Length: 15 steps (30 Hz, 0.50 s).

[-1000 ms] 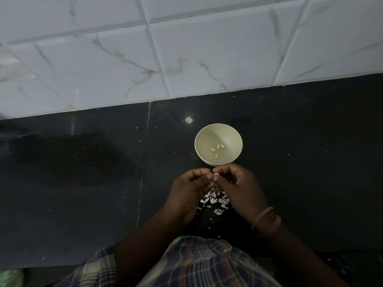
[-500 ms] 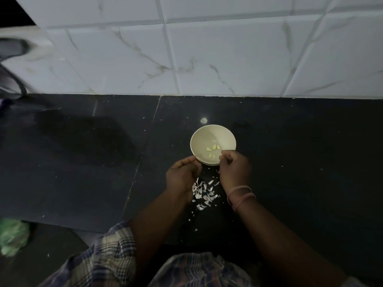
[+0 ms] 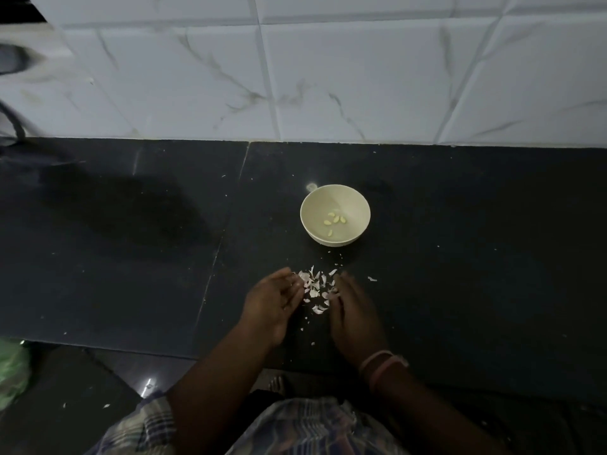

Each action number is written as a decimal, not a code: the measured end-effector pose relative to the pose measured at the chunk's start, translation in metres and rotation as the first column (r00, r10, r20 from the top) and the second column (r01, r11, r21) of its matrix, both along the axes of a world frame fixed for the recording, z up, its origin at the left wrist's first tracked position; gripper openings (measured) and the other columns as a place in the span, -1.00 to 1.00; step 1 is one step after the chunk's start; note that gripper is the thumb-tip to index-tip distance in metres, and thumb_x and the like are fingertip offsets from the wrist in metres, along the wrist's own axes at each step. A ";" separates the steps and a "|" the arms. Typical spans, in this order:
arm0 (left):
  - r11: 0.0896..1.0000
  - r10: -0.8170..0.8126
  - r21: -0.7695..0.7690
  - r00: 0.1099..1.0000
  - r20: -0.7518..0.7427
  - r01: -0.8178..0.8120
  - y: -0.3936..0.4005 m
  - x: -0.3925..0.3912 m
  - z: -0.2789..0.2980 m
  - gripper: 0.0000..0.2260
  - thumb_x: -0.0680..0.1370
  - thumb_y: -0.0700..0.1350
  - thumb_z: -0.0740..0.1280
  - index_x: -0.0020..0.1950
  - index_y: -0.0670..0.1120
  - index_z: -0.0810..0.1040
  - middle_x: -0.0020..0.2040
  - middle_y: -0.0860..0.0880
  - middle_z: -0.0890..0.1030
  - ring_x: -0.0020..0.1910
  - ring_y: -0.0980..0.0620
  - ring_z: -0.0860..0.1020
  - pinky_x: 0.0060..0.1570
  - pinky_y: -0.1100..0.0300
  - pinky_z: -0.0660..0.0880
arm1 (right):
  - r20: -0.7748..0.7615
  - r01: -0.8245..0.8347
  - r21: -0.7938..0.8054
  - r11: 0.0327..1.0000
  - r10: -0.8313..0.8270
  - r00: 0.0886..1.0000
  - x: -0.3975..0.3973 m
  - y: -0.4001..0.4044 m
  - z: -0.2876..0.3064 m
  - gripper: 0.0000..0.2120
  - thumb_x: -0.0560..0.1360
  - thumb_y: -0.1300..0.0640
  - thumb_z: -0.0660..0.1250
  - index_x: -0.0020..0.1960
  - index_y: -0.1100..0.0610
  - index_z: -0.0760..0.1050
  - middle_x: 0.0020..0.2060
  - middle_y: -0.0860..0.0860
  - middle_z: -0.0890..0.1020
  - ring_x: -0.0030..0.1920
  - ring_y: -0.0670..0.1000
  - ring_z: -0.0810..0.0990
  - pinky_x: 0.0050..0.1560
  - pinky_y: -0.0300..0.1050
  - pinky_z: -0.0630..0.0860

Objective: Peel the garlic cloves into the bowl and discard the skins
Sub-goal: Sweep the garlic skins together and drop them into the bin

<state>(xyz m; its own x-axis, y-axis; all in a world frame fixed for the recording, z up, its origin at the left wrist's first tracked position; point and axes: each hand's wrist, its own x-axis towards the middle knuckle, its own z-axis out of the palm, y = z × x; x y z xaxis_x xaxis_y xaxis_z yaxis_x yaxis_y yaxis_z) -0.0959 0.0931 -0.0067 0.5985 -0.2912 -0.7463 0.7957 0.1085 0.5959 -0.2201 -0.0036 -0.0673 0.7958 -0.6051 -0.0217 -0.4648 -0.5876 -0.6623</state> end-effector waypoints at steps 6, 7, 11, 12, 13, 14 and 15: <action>0.759 -0.628 0.580 0.569 0.531 0.295 0.036 0.026 -0.033 -0.67 0.69 -0.26 0.14 0.34 0.03 0.55 0.32 -0.03 0.59 0.25 0.08 0.56 0.25 0.21 0.42 | -0.178 0.285 -0.125 0.950 -0.304 0.936 -0.018 -0.025 -0.018 -0.39 0.65 -0.10 0.17 0.58 0.22 0.20 0.59 0.18 0.20 0.60 0.16 0.12 0.60 0.08 0.06; 0.685 -0.716 0.672 0.429 0.550 0.280 0.041 0.029 -0.039 -0.67 0.71 -0.17 0.15 0.44 0.02 0.47 0.40 -0.02 0.52 0.37 0.04 0.47 0.32 0.23 0.32 | -0.234 0.299 -0.169 0.939 -0.333 0.913 -0.015 -0.024 -0.021 -0.33 0.65 -0.16 0.13 0.60 0.23 0.14 0.60 0.20 0.16 0.61 0.17 0.09 0.60 0.10 0.03; 0.432 -0.889 0.858 -0.028 0.456 0.277 0.050 0.039 -0.075 -0.38 0.67 0.22 0.01 0.65 -0.08 0.05 0.65 -0.07 0.12 0.64 0.00 -0.05 0.58 0.08 -0.12 | -0.316 0.295 -0.358 0.886 -0.412 0.854 0.008 -0.010 -0.027 -0.14 0.59 -0.35 -0.06 0.58 0.32 0.14 0.56 0.31 0.21 0.58 0.28 0.15 0.59 0.17 0.02; 0.390 -0.899 0.892 -0.113 0.422 0.230 0.048 0.039 -0.082 -0.30 0.64 0.30 -0.09 0.65 -0.10 -0.02 0.66 -0.08 0.06 0.64 0.00 -0.09 0.59 0.04 -0.18 | -0.306 0.289 -0.373 0.882 -0.411 0.859 0.017 -0.006 -0.027 -0.12 0.58 -0.37 -0.12 0.58 0.34 0.12 0.56 0.31 0.19 0.58 0.28 0.14 0.59 0.16 0.01; 0.369 -0.899 0.909 -0.175 0.402 0.194 0.044 0.040 -0.088 -0.24 0.61 0.36 -0.19 0.65 -0.11 -0.07 0.66 -0.08 0.01 0.64 0.00 -0.12 0.59 0.02 -0.23 | -0.305 0.261 -0.373 0.890 -0.384 0.872 0.027 -0.004 -0.028 -0.10 0.58 -0.37 -0.17 0.59 0.33 0.08 0.58 0.30 0.15 0.60 0.26 0.11 0.60 0.13 -0.02; 0.372 -0.882 0.911 -0.238 0.406 0.177 0.038 0.040 -0.090 -0.21 0.59 0.38 -0.25 0.65 -0.13 -0.10 0.66 -0.08 -0.02 0.64 0.00 -0.13 0.59 0.02 -0.24 | -0.304 0.223 -0.359 0.906 -0.339 0.890 0.038 -0.003 -0.029 -0.11 0.57 -0.36 -0.22 0.61 0.32 0.02 0.60 0.27 0.09 0.61 0.23 0.05 0.61 0.09 -0.07; 0.393 -0.854 0.900 -0.288 0.434 0.190 0.030 0.040 -0.094 -0.21 0.59 0.38 -0.26 0.64 -0.14 -0.12 0.66 -0.10 -0.04 0.64 -0.01 -0.11 0.59 0.02 -0.23 | -0.307 0.178 -0.332 0.926 -0.285 0.908 0.051 -0.002 -0.031 -0.13 0.56 -0.33 -0.27 0.62 0.31 -0.04 0.61 0.25 0.03 0.62 0.21 -0.01 0.60 0.06 -0.13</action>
